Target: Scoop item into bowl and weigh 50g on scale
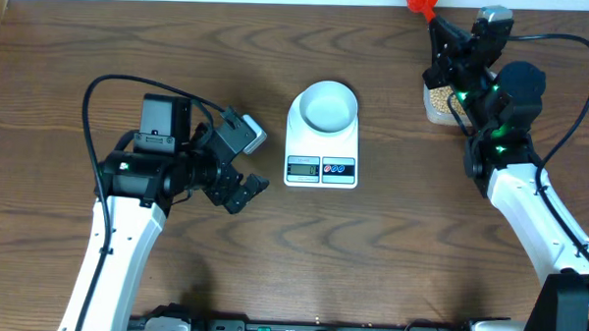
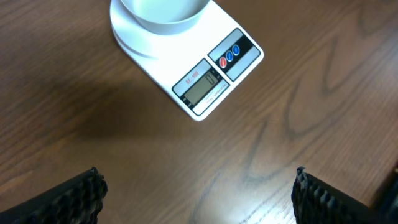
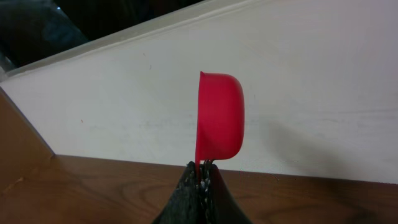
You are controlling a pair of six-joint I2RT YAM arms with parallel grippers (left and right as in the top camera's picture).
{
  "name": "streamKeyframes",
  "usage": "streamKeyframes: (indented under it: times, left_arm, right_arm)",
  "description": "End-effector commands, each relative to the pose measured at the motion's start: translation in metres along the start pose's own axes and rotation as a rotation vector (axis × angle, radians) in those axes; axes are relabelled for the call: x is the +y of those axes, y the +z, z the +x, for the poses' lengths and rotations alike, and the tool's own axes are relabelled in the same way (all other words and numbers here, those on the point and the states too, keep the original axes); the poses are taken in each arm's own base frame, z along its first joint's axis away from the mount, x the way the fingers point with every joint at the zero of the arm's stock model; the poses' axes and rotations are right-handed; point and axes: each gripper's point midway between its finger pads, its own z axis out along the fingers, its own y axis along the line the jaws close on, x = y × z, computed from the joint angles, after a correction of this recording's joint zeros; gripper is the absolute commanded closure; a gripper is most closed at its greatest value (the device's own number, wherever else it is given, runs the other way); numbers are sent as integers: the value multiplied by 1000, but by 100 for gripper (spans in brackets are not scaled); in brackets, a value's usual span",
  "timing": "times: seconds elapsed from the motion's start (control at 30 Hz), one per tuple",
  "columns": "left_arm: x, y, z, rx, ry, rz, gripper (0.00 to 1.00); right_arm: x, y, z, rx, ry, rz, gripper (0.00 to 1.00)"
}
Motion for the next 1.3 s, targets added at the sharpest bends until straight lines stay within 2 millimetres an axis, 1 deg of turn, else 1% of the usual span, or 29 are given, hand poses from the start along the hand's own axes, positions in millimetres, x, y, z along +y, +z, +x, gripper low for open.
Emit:
streamKeyframes:
  times: [0.0, 0.13, 0.3, 0.43, 0.87, 1.0, 1.13, 1.27]
  left_arm:
    - [-3, -13, -11, -30, 71, 1, 3]
    - [-3, -14, -12, -29, 75, -4, 2]
    - [4, -14, -7, -1, 75, -44, 2]
    - [4, -14, -7, 0, 74, -44, 2]
    - [5, -14, -7, -2, 75, -45, 2]
    - [6, -15, -10, -12, 80, -51, 2]
    - [5, -19, -12, -19, 86, -57, 2]
    - [3, -25, -16, -17, 129, -54, 2]
  right_arm:
    - [0, 1, -13, -28, -22, -2, 99]
    - [1, 1, -13, -26, -22, -6, 99]
    - [1, 1, -13, -26, -22, -10, 99]
    - [6, 1, -12, -19, -22, -34, 99]
    - [6, 1, -12, -18, -23, -37, 99]
    - [11, 1, -10, -9, -23, -65, 99]
    - [14, 0, -9, -3, -23, -84, 99]
    - [14, 0, -9, -3, -23, -84, 99]
